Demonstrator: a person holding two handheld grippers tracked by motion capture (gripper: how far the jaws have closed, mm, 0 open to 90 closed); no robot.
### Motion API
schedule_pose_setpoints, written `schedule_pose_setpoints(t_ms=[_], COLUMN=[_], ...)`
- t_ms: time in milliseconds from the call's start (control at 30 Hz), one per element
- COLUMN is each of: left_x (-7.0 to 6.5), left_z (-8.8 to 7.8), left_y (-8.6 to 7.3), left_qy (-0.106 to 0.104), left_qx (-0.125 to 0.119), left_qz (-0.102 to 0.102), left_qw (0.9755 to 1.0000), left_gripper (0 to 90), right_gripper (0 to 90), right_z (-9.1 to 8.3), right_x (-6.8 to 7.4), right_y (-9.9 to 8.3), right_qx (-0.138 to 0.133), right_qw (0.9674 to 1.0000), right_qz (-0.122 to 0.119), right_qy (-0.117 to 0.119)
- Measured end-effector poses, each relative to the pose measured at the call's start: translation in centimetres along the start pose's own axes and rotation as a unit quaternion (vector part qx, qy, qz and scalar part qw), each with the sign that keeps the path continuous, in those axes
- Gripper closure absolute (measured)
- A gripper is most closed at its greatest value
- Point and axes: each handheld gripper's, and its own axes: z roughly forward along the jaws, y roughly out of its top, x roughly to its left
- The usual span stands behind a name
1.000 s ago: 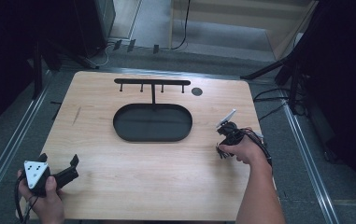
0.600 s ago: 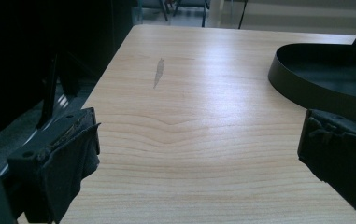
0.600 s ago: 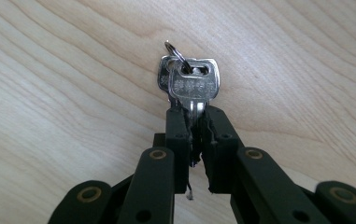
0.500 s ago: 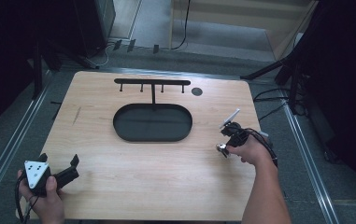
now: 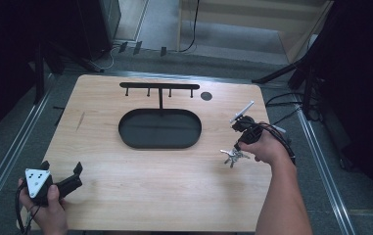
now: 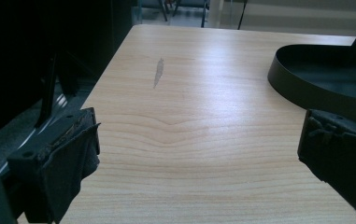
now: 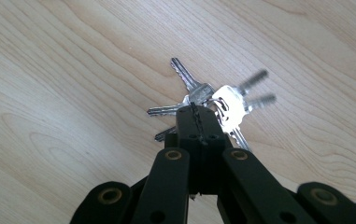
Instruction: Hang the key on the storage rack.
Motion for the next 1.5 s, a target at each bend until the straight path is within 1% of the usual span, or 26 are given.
schedule_pose_setpoints(t_ms=[33,100,167,233,267,367,433,467,500,533,567,600,633,700,767,800,833,867,900,933,967,1033,1133,1167,1267,1500], left_x=[0.0,0.0,0.1,0.1,0.0,0.0,0.1,0.0,0.0,-0.1,-0.1,-0.1,-0.1,-0.1,-0.1,-0.1,-0.1,-0.1,-0.1,-0.1,-0.1,-0.1,-0.1,-0.1,-0.1,-0.1], left_z=[0.0,0.0,0.0,0.0,0.0,0.0,0.0,0.0,0.0,0.0,0.0,0.0,0.0,0.0,0.0,0.0,0.0,0.0,0.0,0.0,0.0,0.0,0.0,0.0,0.0,0.0], left_y=[0.0,0.0,0.0,0.0,0.0,0.0,0.0,0.0,0.0,0.0,0.0,0.0,0.0,0.0,0.0,0.0,0.0,0.0,0.0,0.0,0.0,0.0,0.0,0.0,0.0,0.0], left_qy=[0.000,-0.001,-0.005,-0.006,-0.006,-0.006,-0.007,-0.006,-0.006,-0.006,-0.006,-0.006,-0.006,-0.006,-0.006,-0.005,-0.005,-0.006,-0.006,-0.006,-0.006,-0.006,-0.007,-0.007,-0.007,-0.007], left_qx=[0.000,-0.001,-0.001,-0.001,0.000,0.001,0.002,0.003,0.003,0.002,0.002,0.003,0.003,0.004,0.005,0.004,0.004,0.003,0.003,0.002,0.003,0.003,0.004,0.003,0.004,0.004], left_qz=[-0.001,-0.002,-0.004,-0.005,-0.003,-0.002,-0.001,0.002,0.002,0.003,0.003,0.005,0.005,0.006,0.008,0.008,0.008,0.008,0.008,0.007,0.007,0.006,0.006,0.005,0.004,0.004], left_qw=[1.0000,1.0000,1.0000,1.0000,1.0000,1.0000,1.0000,1.0000,1.0000,1.0000,1.0000,1.0000,1.0000,1.0000,0.9999,0.9999,0.9999,0.9999,0.9999,1.0000,1.0000,1.0000,1.0000,1.0000,1.0000,1.0000], left_gripper=[0.0,0.0,0.0,0.0,0.0,0.0,0.0,0.0,0.0,0.0,0.0,0.0,0.0,0.0,0.0,0.0,0.0,0.0,0.0,0.0,0.0,0.0,0.0,0.0,0.0,0.0], right_gripper=[90.0,86.3,66.6,64.9,54.9,49.6,39.7,28.6,28.6,16.1,10.9,8.5,8.5,0.0,0.0,0.0,0.0,0.0,0.0,0.0,0.0,0.0,0.0,0.0,0.0,0.0], right_z=[0.1,1.0,1.9,2.2,3.1,3.8,4.4,5.0,5.0,5.4,5.6,5.8,5.8,6.1,6.4,6.6,6.6,6.8,6.8,6.9,7.0,7.2,7.6,7.6,7.8,8.4], right_x=[0.1,-0.3,-0.8,-1.0,-1.3,-1.6,-2.0,-2.2,-2.2,-2.4,-2.4,-2.4,-2.4,-2.4,-2.4,-2.5,-2.5,-2.8,-2.8,-2.9,-2.9,-2.8,-2.6,-2.6,-2.3,-1.7], right_y=[0.0,-0.2,-0.4,-0.4,-0.6,-0.8,-1.1,-1.3,-1.3,-1.4,-1.4,-1.4,-1.4,-1.3,-1.1,-0.9,-0.9,-0.7,-0.7,-0.7,-0.6,-0.5,-0.1,-0.1,0.1,0.2], right_qx=[0.005,0.009,-0.003,-0.003,0.005,0.011,0.003,0.000,0.000,0.003,0.004,0.005,0.005,0.001,-0.008,-0.010,-0.010,-0.013,-0.013,-0.016,-0.018,-0.017,-0.009,-0.009,-0.001,0.019], right_qw=[1.0000,0.9996,0.9986,0.9981,0.9985,0.9982,0.9982,0.9974,0.9974,0.9952,0.9940,0.9926,0.9926,0.9898,0.9847,0.9770,0.9770,0.9648,0.9648,0.9582,0.9536,0.9486,0.9432,0.9432,0.9397,0.9426], right_qz=[0.001,0.012,0.031,0.042,0.040,0.038,0.042,0.063,0.063,0.091,0.105,0.118,0.118,0.140,0.173,0.211,0.211,0.261,0.261,0.284,0.298,0.313,0.327,0.327,0.336,0.330], right_qy=[0.000,-0.025,-0.044,-0.046,-0.036,-0.045,-0.042,-0.034,-0.034,-0.034,-0.031,-0.026,-0.026,-0.023,-0.019,-0.027,-0.027,-0.032,-0.032,-0.032,-0.035,-0.045,-0.058,-0.058,-0.065,-0.049])
